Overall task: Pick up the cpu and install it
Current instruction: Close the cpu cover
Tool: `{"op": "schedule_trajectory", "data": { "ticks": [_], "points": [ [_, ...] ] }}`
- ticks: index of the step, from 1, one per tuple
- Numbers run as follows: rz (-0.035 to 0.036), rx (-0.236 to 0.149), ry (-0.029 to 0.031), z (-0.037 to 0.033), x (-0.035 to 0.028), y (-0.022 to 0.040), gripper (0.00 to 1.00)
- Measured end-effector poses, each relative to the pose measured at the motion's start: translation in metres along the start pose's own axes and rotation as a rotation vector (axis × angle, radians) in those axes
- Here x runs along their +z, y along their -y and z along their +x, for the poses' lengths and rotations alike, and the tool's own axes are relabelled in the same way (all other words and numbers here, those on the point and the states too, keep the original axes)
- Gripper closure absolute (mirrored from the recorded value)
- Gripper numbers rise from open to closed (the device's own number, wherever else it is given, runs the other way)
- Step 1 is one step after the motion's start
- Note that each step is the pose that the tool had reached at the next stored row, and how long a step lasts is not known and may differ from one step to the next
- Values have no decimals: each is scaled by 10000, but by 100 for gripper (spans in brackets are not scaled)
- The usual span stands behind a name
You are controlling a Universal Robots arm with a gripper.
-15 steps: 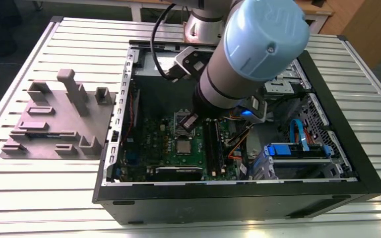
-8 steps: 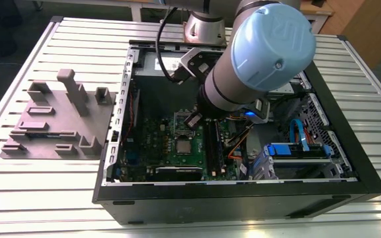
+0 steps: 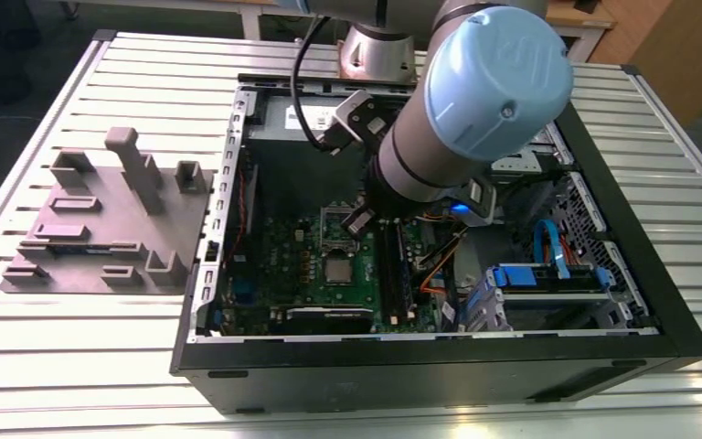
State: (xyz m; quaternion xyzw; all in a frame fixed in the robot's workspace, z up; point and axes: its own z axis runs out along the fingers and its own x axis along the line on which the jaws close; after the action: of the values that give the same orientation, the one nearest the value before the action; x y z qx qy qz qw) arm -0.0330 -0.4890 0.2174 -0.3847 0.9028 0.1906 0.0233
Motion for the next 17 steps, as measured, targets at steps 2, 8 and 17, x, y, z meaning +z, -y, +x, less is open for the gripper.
{"op": "schedule_trajectory", "data": {
  "ticks": [2, 8, 17],
  "points": [
    [26, -6, 0, -13, 8, -10, 89],
    [37, -12, 11, -54, 43, -5, 89],
    [-21, -24, 76, -82, 106, 20, 89]
  ]
}}
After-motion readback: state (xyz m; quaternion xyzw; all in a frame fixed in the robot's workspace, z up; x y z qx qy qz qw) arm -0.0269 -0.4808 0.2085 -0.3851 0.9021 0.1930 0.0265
